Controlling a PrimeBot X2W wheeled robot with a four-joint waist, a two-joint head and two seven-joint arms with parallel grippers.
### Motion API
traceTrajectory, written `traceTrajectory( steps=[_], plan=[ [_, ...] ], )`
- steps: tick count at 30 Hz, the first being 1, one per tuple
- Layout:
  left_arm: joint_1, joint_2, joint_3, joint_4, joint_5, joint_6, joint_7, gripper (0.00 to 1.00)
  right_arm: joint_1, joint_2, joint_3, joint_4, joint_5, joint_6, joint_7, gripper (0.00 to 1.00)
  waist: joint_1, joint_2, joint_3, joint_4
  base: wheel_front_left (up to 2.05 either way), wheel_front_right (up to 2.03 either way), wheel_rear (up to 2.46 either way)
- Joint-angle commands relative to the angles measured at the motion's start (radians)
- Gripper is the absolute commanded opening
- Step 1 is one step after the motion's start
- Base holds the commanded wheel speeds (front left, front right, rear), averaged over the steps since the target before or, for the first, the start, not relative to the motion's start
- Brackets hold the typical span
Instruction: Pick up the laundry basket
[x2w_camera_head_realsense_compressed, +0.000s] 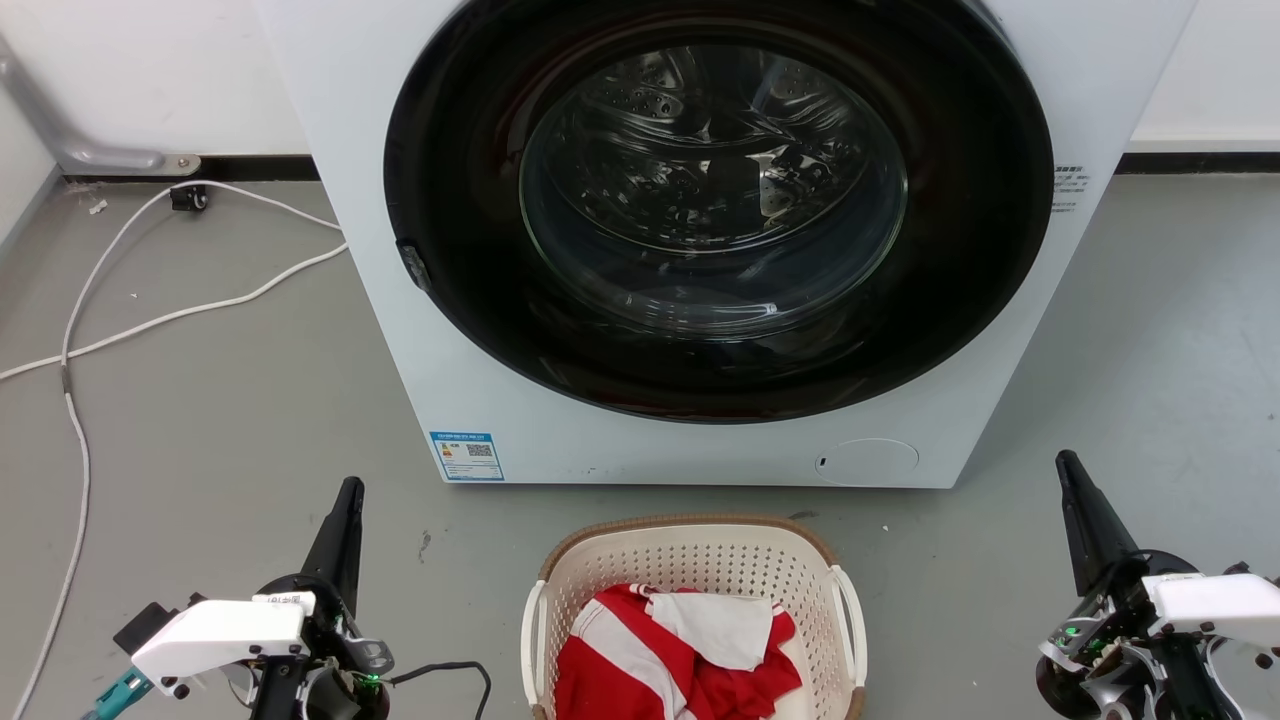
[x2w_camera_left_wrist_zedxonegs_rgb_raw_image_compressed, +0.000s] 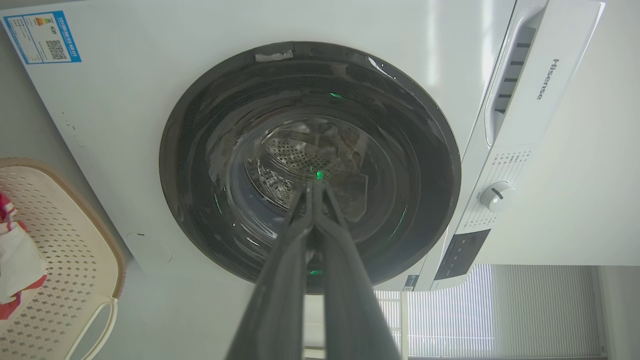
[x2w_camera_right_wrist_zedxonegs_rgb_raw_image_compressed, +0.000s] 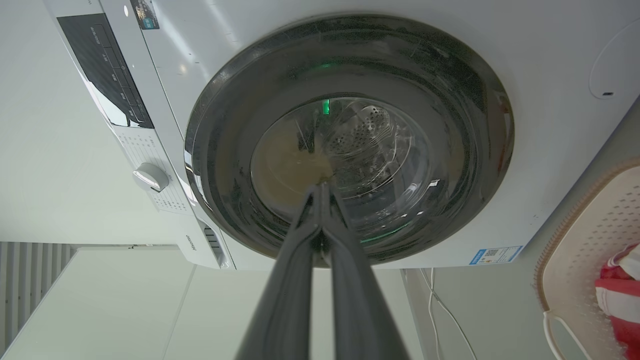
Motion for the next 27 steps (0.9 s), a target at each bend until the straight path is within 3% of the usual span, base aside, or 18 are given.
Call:
traceTrajectory(
  steps=[1,23,24,27],
  plan=[
    [-0.011,-0.001,0.003,0.001,0.007,-0.002,0.001,0.00,-0.011,0.002,-0.001,0.001,-0.005,0.000,0.002,0.00,0.0000,-0.0001,0.000,0.000,0.00,0.00,0.00],
    [-0.011,-0.002,0.005,0.001,0.007,-0.002,0.003,0.00,-0.011,0.003,-0.002,0.001,-0.005,0.000,0.003,0.00,0.0000,-0.0001,0.000,0.000,0.00,0.00,0.00],
    [0.001,-0.002,0.001,0.003,0.003,0.000,0.001,1.00,0.001,0.000,0.000,0.002,-0.001,0.000,0.000,1.00,0.0000,-0.0001,0.000,0.000,0.00,0.00,0.00],
    [0.023,-0.007,-0.002,0.028,0.003,0.000,0.001,1.00,0.025,0.003,0.001,0.028,-0.001,0.000,0.000,1.00,0.0000,-0.0001,0.000,0.000,0.00,0.00,0.00]
  ],
)
